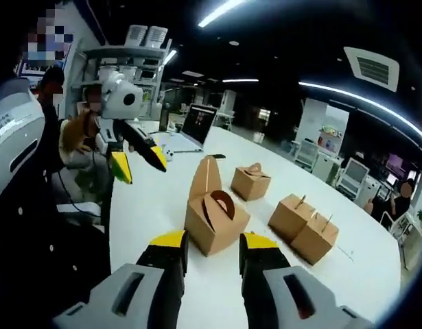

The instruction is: Pick up one paper box from the group, open the paper box, and remove the item inside

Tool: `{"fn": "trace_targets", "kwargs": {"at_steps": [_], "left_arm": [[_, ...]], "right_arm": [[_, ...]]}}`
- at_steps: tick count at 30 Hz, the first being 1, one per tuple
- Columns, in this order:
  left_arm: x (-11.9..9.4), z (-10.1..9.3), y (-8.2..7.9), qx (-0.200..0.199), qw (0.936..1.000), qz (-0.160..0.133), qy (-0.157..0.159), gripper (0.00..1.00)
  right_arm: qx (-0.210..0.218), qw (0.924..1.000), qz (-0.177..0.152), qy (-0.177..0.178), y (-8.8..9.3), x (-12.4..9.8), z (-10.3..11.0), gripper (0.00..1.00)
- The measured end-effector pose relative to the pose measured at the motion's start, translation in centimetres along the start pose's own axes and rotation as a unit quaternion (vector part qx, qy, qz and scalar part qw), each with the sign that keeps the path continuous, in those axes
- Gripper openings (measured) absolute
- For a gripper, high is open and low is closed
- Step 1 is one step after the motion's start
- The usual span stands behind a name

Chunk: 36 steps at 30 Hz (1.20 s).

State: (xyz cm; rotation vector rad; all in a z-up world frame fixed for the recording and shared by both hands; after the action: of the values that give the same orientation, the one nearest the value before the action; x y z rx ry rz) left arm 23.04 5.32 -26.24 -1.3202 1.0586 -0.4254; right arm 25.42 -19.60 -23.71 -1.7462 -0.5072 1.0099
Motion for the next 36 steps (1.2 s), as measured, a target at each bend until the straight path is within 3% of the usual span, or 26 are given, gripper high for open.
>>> {"fn": "trace_targets", "kwargs": {"at_steps": [3,6,9,10,13,15,16,17,19,24,31,36], "left_arm": [[1.7,0.2,0.4,-0.072,0.9968,-0.032,-0.015,0.42],[3.1,0.8,1.0,-0.135,0.9883,-0.057,-0.041,0.41],[4.0,1.6,1.2,-0.211,0.971,-0.093,-0.064,0.39],[4.1,1.8,1.3,-0.218,0.9683,-0.1,-0.071,0.38],[4.6,2.2,1.5,-0.258,0.9526,-0.123,-0.104,0.36],[5.0,2.1,2.0,-0.297,0.9393,-0.132,-0.108,0.34],[5.4,1.9,2.1,-0.331,0.9267,-0.147,-0.101,0.31],[5.6,1.8,2.4,-0.342,0.9216,-0.15,-0.105,0.3],[6.1,1.6,2.9,-0.351,0.9193,-0.141,-0.109,0.3],[6.1,2.3,3.3,-0.391,0.8924,-0.164,-0.154,0.29],[6.6,2.8,3.1,-0.407,0.8851,-0.167,-0.152,0.23],[6.7,2.9,3.1,-0.424,0.872,-0.177,-0.169,0.22]], "right_arm": [[-0.021,0.9997,-0.002,-0.009,-0.6,1.4,-0.5,0.3],[-0.048,0.9984,0.01,-0.027,-1.4,3.7,-1.3,0.29],[-0.068,0.9964,0.019,-0.048,-2.2,5.7,-1.9,0.28],[-0.073,0.9955,0.026,-0.055,-2.4,6.4,-2.1,0.28],[-0.086,0.9928,0.039,-0.073,-2.8,8.5,-2.7,0.27],[-0.088,0.991,0.051,-0.087,-2.7,9.9,-3.0,0.26],[-0.089,0.9895,0.059,-0.097,-2.6,10.7,-3.2,0.26],[-0.09,0.9884,0.065,-0.104,-2.5,11.3,-3.4,0.25],[-0.09,0.9863,0.076,-0.116,-2.1,12.2,-3.6,0.25],[-0.081,0.983,0.088,-0.14,-1.6,13.6,-4.0,0.22],[-0.087,0.9779,0.098,-0.164,-0.9,14.8,-4.3,0.17],[-0.091,0.9755,0.103,-0.172,-0.6,15.2,-4.5,0.08]]}}
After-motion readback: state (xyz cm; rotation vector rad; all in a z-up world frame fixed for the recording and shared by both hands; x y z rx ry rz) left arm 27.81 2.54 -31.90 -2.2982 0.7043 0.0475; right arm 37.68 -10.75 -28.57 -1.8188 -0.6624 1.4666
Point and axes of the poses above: the point that each gripper's makers call its tool centre point, and the gripper's own axes: x roughly forward along the fingers, z roughly to its left, y roughly out of its underside, the point moved 9 cm from there along -x, roughly backward along the fingers, and after that the axes turned 7 degrees about x, right-handed, at the moved point
